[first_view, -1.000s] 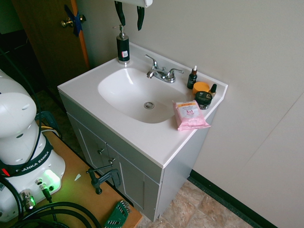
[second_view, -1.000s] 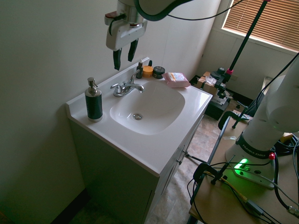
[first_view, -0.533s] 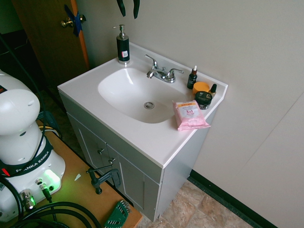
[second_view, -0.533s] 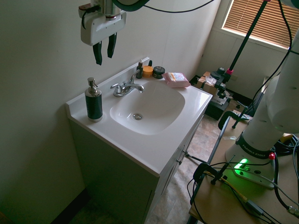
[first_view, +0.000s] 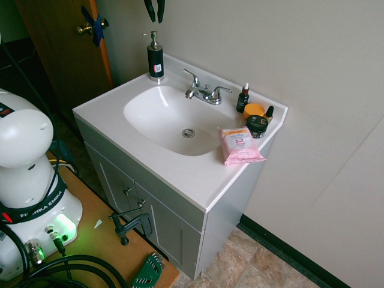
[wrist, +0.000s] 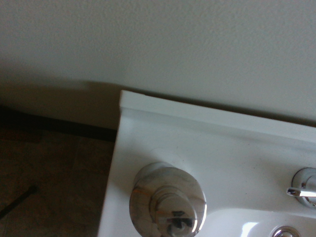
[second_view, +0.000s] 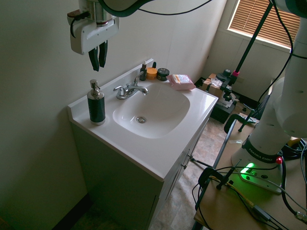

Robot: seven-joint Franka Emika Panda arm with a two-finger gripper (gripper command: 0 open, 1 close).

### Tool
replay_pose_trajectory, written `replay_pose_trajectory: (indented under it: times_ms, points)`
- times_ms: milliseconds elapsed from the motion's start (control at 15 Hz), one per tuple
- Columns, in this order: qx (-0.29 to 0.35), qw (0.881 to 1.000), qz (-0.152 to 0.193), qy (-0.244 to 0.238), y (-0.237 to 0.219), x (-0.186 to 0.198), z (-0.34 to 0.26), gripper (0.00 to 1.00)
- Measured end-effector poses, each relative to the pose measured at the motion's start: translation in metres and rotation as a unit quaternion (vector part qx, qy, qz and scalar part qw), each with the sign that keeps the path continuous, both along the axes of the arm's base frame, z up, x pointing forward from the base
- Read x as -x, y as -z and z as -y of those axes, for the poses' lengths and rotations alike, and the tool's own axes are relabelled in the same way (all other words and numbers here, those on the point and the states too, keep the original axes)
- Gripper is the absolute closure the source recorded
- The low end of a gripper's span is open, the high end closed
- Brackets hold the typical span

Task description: Push the sanitizer

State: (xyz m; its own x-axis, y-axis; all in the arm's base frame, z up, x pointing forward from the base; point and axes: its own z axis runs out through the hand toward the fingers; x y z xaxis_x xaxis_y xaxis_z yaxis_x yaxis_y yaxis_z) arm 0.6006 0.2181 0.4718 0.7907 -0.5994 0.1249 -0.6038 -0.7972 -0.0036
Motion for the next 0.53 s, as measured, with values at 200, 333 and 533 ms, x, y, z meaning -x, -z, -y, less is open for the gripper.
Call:
replay_pose_trajectory:
  times_ms: [200, 333, 533]
  points:
    - [0.003, 1.000, -0.006, -0.005, 0.008, 0.002, -0.009, 1.00]
    - [0.004, 1.000, -0.009, -0.006, 0.012, 0.002, -0.012, 1.00]
    - [0.008, 1.000, -0.016, -0.006, 0.021, 0.001, -0.014, 1.00]
